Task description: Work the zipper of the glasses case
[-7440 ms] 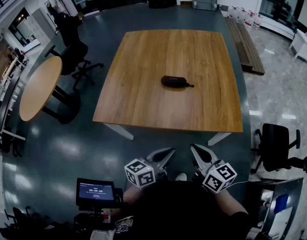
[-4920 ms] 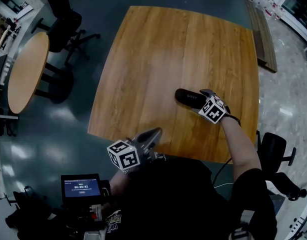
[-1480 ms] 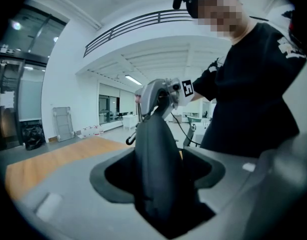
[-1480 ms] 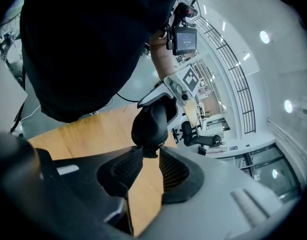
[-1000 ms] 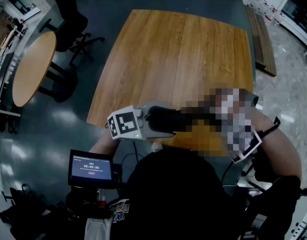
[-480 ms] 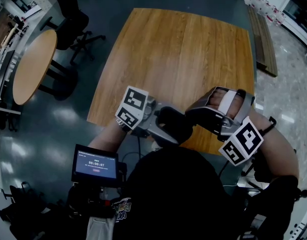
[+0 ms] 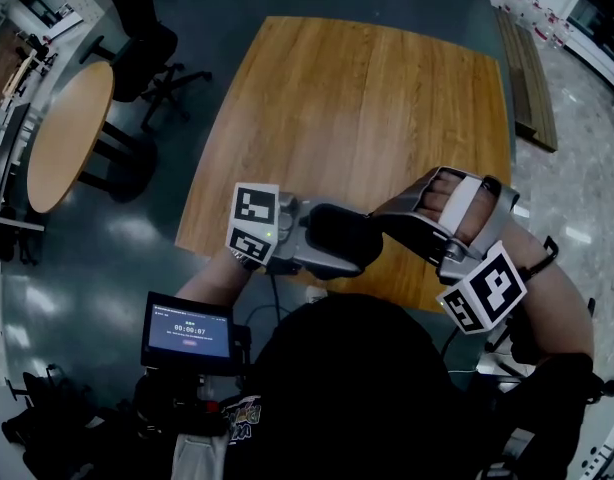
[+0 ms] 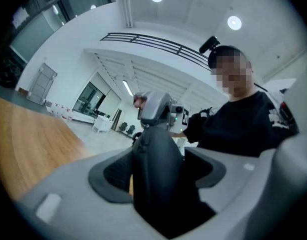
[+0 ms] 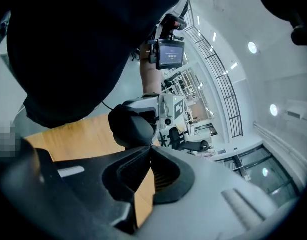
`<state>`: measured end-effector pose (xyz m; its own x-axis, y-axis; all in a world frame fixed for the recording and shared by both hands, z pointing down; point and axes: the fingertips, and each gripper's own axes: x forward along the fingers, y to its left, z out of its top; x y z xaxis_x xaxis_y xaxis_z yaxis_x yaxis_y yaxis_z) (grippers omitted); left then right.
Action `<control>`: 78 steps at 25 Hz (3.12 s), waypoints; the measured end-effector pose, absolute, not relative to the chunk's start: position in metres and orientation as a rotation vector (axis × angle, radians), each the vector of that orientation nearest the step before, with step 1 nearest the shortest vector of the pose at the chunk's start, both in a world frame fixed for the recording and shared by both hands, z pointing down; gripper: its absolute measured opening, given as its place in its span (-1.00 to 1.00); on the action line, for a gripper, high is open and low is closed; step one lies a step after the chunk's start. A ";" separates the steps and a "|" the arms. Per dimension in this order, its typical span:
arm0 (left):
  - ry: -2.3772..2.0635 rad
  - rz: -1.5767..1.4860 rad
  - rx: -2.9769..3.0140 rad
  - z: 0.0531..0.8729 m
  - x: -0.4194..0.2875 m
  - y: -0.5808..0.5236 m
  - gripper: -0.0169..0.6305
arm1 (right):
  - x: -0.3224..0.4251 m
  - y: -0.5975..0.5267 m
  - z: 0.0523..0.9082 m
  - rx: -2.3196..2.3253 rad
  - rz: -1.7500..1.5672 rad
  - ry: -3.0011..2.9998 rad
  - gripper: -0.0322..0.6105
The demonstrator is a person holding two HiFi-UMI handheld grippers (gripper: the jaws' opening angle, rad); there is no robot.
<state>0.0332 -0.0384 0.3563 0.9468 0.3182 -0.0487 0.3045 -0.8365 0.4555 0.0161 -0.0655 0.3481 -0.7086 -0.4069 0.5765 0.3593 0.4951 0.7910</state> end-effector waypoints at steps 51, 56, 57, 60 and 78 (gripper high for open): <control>0.616 0.037 2.474 0.359 0.015 -0.016 -0.17 | 0.013 -0.062 0.319 0.085 -1.312 -2.120 -0.89; 0.471 -0.178 2.469 0.343 0.001 -0.044 -0.16 | 0.012 -0.067 0.318 0.115 -1.311 -2.098 -0.89; 0.443 -0.255 2.452 0.336 -0.001 -0.051 -0.16 | 0.011 -0.066 0.319 0.119 -1.296 -2.114 -0.89; 0.348 -0.489 2.385 0.316 -0.005 -0.074 -0.16 | 0.003 -0.062 0.330 0.132 -1.235 -2.171 -0.89; -0.456 -1.174 1.874 0.312 -0.058 -0.195 -0.15 | -0.017 -0.080 0.386 0.656 -0.747 -2.450 -0.89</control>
